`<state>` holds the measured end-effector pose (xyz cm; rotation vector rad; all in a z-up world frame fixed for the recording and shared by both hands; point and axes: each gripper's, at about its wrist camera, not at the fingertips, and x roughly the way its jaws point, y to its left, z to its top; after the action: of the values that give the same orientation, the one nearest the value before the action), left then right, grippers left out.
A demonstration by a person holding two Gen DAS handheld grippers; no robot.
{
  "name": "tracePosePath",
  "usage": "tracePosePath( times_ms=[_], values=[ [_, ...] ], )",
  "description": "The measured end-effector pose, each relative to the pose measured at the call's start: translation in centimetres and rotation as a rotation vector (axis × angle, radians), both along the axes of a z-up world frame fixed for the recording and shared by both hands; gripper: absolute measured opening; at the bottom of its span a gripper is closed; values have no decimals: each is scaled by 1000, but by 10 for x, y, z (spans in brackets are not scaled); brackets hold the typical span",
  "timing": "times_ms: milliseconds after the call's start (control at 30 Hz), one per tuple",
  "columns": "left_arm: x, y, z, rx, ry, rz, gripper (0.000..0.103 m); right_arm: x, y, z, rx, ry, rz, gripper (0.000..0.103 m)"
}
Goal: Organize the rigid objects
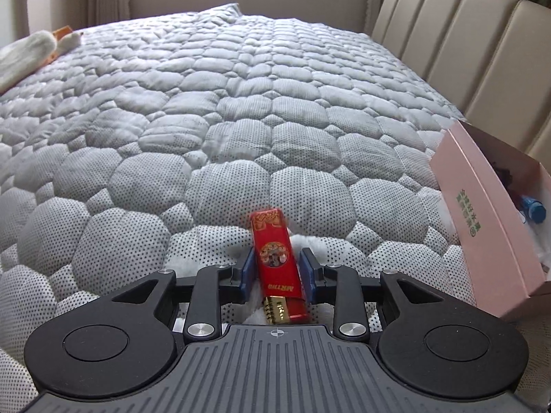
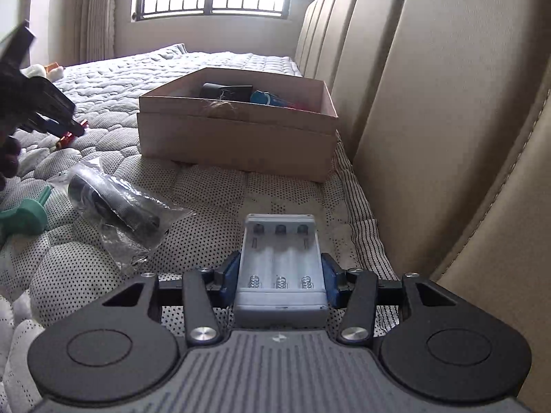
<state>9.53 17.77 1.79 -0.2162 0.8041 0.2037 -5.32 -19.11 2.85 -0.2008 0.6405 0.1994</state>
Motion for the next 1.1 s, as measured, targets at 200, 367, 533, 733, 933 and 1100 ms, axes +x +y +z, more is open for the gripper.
tracePosePath(
  times_ms=[200, 367, 533, 733, 933, 1100],
  values=[
    [-6, -5, -2, 42, -32, -5, 27, 1, -2, 3, 8, 17, 9, 48],
    [-27, -13, 5, 61, -20, -67, 27, -8, -1, 13, 5, 31, 42, 47],
    [-70, -31, 14, 2, -2, -164, 27, -27, -8, 19, 19, 42, 65, 47],
    [-132, -64, 34, -87, -24, -310, 27, -49, -17, 31, 35, 31, 54, 47],
    [-167, -116, 60, -135, -17, -513, 27, -70, -23, 44, 41, 2, 61, 47],
    [-167, -157, 68, -167, -11, -600, 27, -85, -22, 53, 47, -31, 81, 47]
  ],
)
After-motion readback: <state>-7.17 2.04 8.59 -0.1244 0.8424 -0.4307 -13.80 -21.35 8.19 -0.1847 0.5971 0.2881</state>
